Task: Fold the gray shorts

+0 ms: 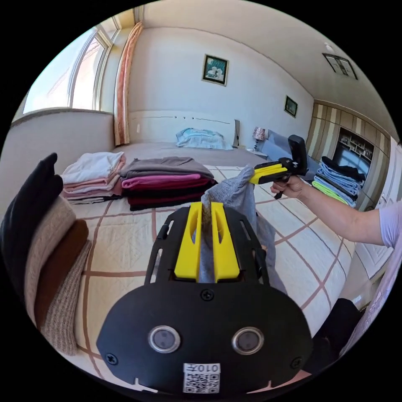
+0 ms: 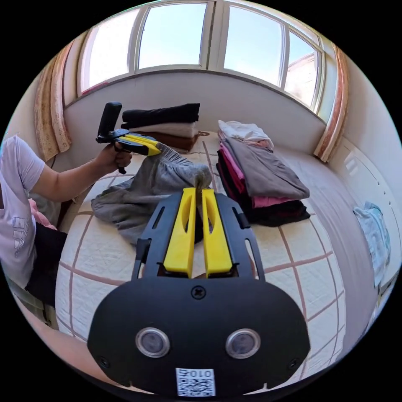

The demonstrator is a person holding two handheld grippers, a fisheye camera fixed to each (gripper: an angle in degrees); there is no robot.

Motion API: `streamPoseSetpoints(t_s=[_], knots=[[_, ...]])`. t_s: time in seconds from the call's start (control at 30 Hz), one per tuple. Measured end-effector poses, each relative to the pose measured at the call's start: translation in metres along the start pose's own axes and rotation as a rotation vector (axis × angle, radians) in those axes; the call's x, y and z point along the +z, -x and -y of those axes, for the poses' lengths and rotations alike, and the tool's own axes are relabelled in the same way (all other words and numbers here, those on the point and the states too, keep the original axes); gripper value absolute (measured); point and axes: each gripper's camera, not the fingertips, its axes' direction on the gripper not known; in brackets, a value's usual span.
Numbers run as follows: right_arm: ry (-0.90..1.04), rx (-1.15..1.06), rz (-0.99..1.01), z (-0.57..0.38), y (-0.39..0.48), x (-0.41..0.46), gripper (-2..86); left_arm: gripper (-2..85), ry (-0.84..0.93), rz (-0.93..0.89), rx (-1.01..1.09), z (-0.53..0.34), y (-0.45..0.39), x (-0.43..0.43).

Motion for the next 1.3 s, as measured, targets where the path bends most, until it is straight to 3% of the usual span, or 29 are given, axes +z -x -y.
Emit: streamPoseSetpoints(t_s=[0.27,0.47,0.53,0.63,0.7,0.73,0.93,1.03,1.17,1.3], knots=[[0.163,0.189,-0.347,-0.087,0.134,-0.060,3.0,1.2,0.040,-0.119,0.069,-0.037,-0.121,-0.057],[0.155,0.610,-0.247,-0.211,0.205,-0.080,3.3,1.4,0.144,-0.362,0.129,-0.120,-0.247,-0.075],[0.200,0.683,-0.303,-0.236,0.228,-0.079,3.5,1.9,0.204,-0.475,0.242,-0.144,-0.292,-0.077],[0.143,0.842,-0.333,-0.273,0.261,-0.090,4.0,2.8,0.291,-0.484,0.367,-0.173,-0.331,-0.081],[0.038,0.919,-0.332,-0.285,0.280,-0.104,5.5,3.9,0.311,-0.703,0.395,-0.185,-0.336,-0.086],[-0.041,0.932,-0.309,-0.286,0.291,-0.110,7.4,4.4,0.345,-0.714,0.353,-0.190,-0.332,-0.089],[-0.117,0.794,-0.124,-0.215,0.310,-0.078,13.4,8.3,0.182,-0.273,0.179,-0.175,-0.275,-0.133],[0.111,0.615,-0.169,-0.165,0.319,-0.017,12.8,9.7,0.194,-0.129,0.110,-0.145,-0.239,-0.118],[0.344,0.551,-0.229,-0.155,0.323,0.053,7.3,10.5,0.223,-0.226,0.038,-0.129,-0.202,-0.109],[0.176,0.669,-0.282,-0.160,0.327,0.020,5.3,11.8,0.208,-0.249,-0.003,-0.152,-0.189,-0.128]])
